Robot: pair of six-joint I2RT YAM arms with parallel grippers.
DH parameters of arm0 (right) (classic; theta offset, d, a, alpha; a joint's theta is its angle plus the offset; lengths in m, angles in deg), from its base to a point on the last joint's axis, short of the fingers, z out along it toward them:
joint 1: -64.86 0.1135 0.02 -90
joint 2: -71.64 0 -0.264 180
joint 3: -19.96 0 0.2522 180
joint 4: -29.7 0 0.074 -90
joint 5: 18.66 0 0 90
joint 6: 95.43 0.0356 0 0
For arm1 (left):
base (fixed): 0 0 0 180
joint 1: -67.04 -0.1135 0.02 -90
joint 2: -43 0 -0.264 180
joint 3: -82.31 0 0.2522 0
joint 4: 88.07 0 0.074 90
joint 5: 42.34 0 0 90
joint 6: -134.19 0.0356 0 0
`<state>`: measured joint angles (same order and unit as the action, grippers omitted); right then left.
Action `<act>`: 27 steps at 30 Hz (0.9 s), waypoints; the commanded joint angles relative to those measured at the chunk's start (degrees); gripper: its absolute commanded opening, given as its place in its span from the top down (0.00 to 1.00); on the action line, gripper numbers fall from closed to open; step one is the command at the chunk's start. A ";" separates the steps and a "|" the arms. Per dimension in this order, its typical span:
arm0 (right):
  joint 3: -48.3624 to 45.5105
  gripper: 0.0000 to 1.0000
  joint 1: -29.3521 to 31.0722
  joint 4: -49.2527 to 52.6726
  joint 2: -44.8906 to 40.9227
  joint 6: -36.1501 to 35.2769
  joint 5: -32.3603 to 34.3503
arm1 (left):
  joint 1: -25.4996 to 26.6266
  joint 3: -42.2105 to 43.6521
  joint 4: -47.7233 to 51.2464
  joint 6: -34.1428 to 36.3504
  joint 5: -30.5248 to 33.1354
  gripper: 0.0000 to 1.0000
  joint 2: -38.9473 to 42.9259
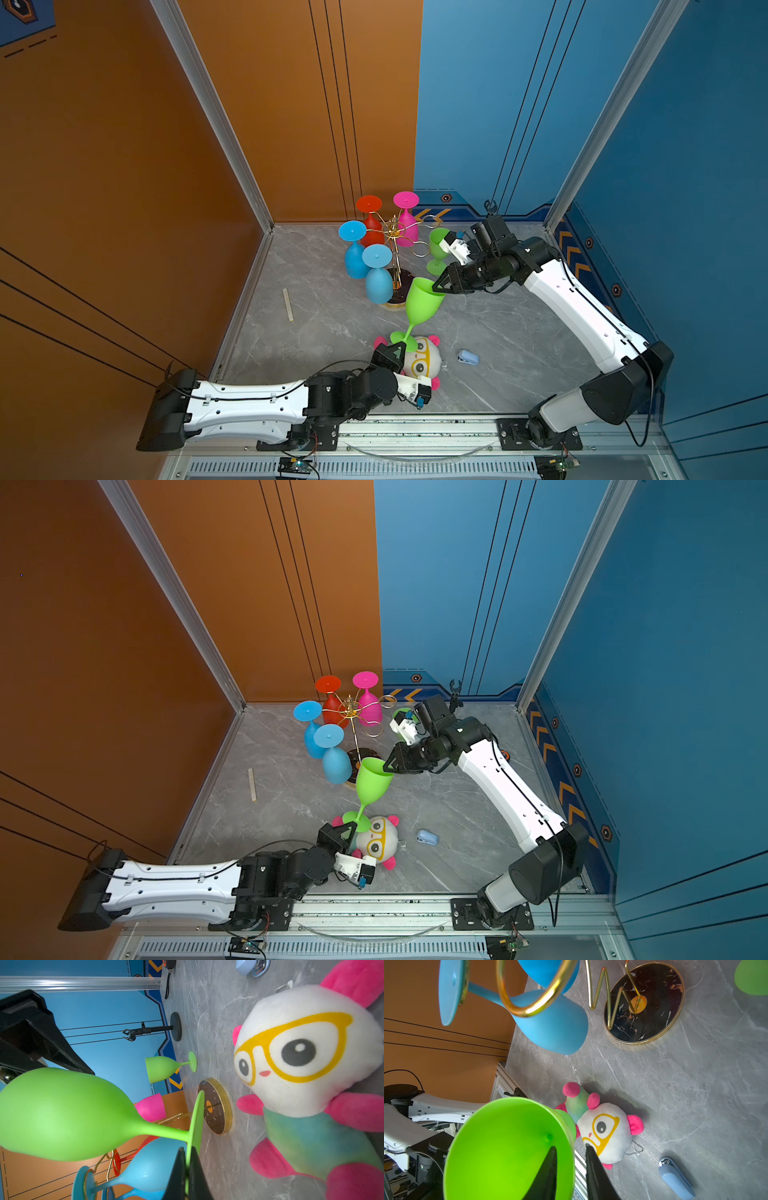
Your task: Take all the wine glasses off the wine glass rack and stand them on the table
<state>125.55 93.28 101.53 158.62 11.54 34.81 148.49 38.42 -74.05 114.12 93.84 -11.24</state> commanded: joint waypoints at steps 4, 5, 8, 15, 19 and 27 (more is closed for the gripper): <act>0.71 0.86 0.84 2.68 1.00 -1.56 -1.31 | 0.22 1.07 -3.38 2.39 3.40 1.00 1.49; 0.72 0.88 0.89 2.67 0.92 -1.68 -1.28 | 0.26 1.12 -3.39 2.54 3.47 1.00 1.62; 0.65 0.94 0.93 2.75 0.90 -1.85 -1.49 | 0.17 1.38 -3.39 2.76 3.66 1.00 1.68; 0.63 1.00 0.93 2.67 0.87 -2.27 -1.18 | 0.03 1.97 -3.41 2.64 3.40 0.92 1.66; 0.84 1.00 0.52 2.67 0.56 -2.19 0.03 | 0.01 2.55 -3.31 2.26 2.53 0.81 2.50; 1.07 1.00 -1.68 2.65 -0.70 -2.02 1.52 | -0.19 3.14 -1.95 -1.88 -0.37 0.59 5.24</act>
<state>125.55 92.30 102.71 158.88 10.39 35.09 148.42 40.83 -76.07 114.76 94.99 -7.24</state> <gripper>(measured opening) 0.048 0.396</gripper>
